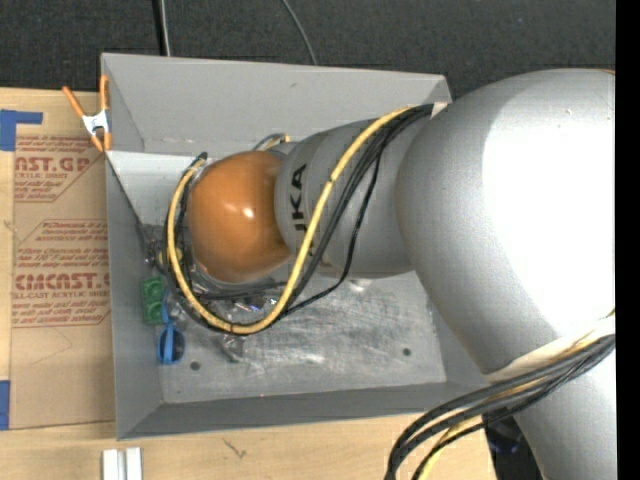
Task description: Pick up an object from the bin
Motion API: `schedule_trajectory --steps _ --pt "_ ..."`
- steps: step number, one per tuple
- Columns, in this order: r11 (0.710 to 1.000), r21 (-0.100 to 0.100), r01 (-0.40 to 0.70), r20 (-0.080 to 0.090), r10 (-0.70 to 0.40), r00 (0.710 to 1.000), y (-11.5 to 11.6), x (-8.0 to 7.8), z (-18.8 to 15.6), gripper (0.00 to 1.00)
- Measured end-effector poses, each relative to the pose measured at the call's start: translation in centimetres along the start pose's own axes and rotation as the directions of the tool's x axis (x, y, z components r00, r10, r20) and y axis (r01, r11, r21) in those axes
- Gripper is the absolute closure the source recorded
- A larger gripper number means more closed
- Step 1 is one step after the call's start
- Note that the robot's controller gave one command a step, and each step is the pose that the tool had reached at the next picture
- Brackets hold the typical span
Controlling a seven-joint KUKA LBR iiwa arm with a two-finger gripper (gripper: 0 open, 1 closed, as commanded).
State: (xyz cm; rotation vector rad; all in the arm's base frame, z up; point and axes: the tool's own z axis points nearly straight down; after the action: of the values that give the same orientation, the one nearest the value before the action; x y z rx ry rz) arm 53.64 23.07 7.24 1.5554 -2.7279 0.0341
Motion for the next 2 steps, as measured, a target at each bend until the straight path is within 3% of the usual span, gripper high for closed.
schedule_trajectory --steps 1,2 --pt "0.986 -0.013 0.169 0.009 -0.169 0.986 -2.8 -2.2 -2.5 0.00" --pt "0.933 -0.011 0.359 0.022 -0.358 0.933 2.7 0.8 -8.6 0.00"
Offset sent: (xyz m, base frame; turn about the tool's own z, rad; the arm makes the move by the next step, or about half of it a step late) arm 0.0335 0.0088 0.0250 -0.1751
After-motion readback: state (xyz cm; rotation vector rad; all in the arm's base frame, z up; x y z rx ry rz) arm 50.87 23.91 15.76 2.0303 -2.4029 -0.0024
